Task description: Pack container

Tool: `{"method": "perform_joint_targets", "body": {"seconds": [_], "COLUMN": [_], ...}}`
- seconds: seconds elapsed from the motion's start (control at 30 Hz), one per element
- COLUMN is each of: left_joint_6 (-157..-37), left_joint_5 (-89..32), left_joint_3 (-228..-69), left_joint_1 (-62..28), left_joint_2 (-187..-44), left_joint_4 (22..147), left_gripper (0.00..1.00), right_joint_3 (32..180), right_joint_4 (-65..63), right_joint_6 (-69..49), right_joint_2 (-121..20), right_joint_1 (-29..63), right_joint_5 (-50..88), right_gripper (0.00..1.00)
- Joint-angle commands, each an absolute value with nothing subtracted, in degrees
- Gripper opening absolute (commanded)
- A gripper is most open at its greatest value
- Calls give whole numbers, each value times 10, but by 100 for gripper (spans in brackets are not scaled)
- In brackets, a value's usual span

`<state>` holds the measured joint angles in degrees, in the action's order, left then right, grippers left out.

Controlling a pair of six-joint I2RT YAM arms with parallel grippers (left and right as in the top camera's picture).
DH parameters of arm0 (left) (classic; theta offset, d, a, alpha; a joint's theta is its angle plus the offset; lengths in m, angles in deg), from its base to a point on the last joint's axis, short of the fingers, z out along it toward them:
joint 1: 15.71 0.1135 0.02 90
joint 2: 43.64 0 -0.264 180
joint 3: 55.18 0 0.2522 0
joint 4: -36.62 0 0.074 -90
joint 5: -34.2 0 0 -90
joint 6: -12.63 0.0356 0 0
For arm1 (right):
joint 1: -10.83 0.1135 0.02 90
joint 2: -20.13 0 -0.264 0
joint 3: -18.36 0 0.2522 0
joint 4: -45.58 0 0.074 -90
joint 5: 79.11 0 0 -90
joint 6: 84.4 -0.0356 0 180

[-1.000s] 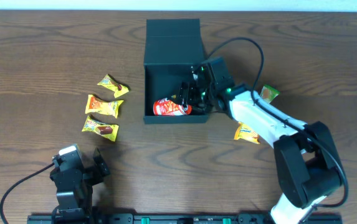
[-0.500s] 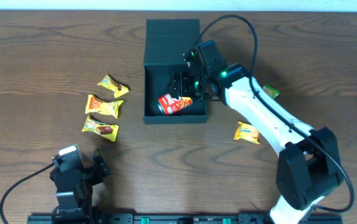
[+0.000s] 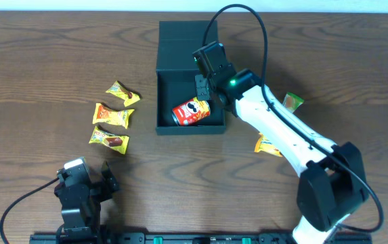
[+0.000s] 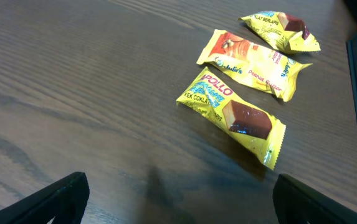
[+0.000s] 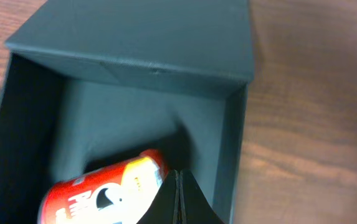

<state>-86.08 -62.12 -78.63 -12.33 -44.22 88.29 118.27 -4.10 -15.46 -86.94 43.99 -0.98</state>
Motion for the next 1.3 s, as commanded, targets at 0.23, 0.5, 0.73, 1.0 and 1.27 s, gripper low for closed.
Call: {"method": "perform_joint_targets", "body": {"seconds": [0.23,0.5,0.73,1.0,1.27], "left_joint_6": [-853,-853,-853,-853,-853], "left_joint_5": [-617,-617,-617,-613,-602], "left_joint_3": [-782,-782,-782,-782,-782], "left_joint_1": [-120,-120,-120,-120,-120], "left_joint_2": [-439,-439,-439,-439,-439], "left_joint_4": [883,883,883,883,883], "left_gripper": [95,96,95,95,95], "right_joint_3": [1178,1178,1178,1182,1186], "right_joint_4": [27,27,-4,-20,-36], "right_joint_6": [-98,-107,-130,-137,-147], "right_joint_2": [-971,-1000,-1000,-1000,-1000], "right_joint_1": [434,434,437,459,484], "right_joint_5": [-27,1,39,69,82], "right_gripper": [1,2,2,2,1]}}
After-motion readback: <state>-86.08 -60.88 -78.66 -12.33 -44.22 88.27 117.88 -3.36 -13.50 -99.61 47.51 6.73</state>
